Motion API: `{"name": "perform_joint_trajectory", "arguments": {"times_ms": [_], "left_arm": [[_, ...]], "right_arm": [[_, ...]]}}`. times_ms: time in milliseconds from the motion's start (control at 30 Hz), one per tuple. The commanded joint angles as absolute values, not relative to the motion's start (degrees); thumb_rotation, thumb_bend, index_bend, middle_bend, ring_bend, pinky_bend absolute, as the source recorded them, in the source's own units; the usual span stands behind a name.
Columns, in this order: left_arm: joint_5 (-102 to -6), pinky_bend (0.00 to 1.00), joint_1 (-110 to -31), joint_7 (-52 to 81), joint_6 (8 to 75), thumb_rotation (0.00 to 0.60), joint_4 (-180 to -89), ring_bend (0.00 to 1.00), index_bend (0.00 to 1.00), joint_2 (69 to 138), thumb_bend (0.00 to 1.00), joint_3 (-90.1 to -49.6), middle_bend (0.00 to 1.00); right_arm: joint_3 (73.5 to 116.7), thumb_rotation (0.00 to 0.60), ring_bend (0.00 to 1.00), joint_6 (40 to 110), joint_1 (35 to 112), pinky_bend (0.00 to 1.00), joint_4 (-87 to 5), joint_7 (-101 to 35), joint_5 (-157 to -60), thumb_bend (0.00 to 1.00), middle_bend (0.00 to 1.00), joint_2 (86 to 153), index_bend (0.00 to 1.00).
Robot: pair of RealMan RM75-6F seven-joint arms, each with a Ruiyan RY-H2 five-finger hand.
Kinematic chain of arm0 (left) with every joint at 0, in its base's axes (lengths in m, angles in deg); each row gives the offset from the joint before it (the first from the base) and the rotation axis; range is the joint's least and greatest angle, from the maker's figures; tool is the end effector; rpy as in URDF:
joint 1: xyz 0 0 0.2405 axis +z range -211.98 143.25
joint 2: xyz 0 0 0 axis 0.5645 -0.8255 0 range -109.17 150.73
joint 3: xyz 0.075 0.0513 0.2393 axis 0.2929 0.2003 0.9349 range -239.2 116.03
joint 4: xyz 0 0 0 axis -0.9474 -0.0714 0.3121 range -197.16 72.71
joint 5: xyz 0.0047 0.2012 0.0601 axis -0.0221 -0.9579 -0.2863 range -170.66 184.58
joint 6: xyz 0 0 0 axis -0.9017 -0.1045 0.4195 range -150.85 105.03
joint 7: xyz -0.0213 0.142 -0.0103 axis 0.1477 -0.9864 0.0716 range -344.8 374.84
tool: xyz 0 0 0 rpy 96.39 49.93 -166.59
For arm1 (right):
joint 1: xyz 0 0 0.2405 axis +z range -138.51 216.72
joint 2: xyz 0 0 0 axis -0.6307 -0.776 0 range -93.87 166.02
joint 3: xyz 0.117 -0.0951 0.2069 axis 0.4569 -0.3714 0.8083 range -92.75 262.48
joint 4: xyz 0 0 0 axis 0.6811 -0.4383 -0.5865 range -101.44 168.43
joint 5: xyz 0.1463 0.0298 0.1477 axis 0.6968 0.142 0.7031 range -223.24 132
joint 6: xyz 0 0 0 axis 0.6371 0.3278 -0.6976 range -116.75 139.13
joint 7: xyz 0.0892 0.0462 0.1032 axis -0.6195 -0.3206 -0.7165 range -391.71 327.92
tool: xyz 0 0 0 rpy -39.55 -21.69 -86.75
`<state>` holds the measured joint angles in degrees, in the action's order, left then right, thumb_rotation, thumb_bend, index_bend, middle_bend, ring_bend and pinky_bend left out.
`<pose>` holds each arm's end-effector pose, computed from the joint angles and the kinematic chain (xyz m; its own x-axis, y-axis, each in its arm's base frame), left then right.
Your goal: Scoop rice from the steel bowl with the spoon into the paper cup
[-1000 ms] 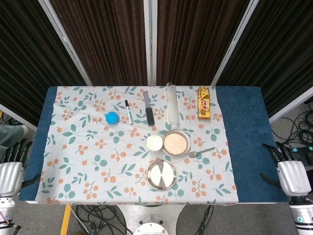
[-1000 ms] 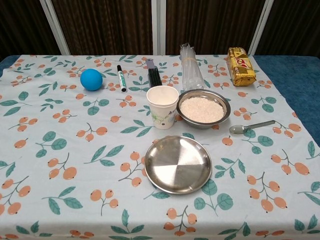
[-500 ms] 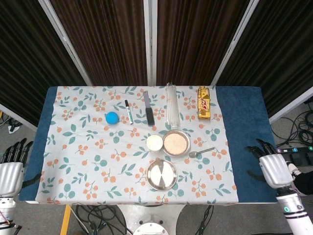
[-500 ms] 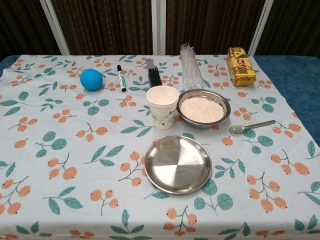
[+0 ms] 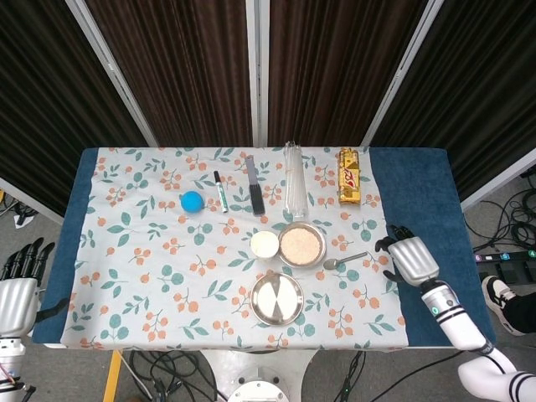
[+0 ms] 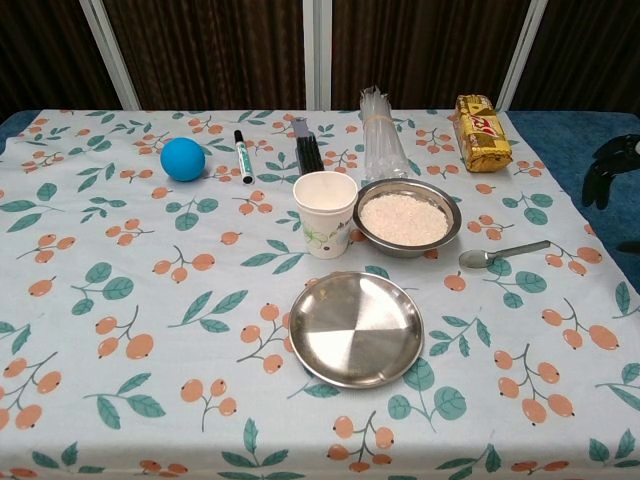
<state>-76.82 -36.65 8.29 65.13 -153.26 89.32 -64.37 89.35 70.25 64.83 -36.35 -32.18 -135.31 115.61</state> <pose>-0.3188 0.1661 0.1449 0.4522 -0.0199 0.8917 0.8901 0.0730 -0.4498 -0.2935 -0.3012 0.0532 0.5887 -0.2153 0.7792 -0.7925 -0.3434 0.5039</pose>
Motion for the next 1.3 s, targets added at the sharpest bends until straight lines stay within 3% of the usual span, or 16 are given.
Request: {"name": "perform_joint_trajectory", "arguments": {"times_ms": [33,433,733,1300], "left_arm": [[-76.6,0.12,-36.8,8.2,64.9,0.6,-153.3,0.08,0.13,89.3,0.05,-64.5,0.13],[-75.9,0.12,-36.8,8.7,64.1,0.6,-152.8,0.08,0.13,89.7,0.05,-64.5,0.13],[-75.6,0.12,-36.9,9.3,63.8,0.6,-152.1,0.08,0.13,90.1,0.05,-64.6,0.13],[-74.7,0.12,-37.0,9.6,63.1,0.6,-151.6,0.08,0.13,90.4,0.05,-64.9,0.13]], "right_arm": [[89.0,0.6,0.12,68.1,67.7,0.19,-31.5,-33.1,-135.8,0.1,0.42,119.7,0.43],[87.3,0.6,0.14,64.8,72.8,0.19,-24.1,-33.6,-137.0,0.14,0.44,126.6,0.45],[86.7,0.6,0.16,64.0,73.7,0.19,-21.7,-34.2,-135.8,0.23,0.45,127.9,0.48],[85.4,0.6,0.2,63.2,75.2,0.2,-19.3,-36.0,-135.1,0.26,0.51,129.5,0.51]]}}
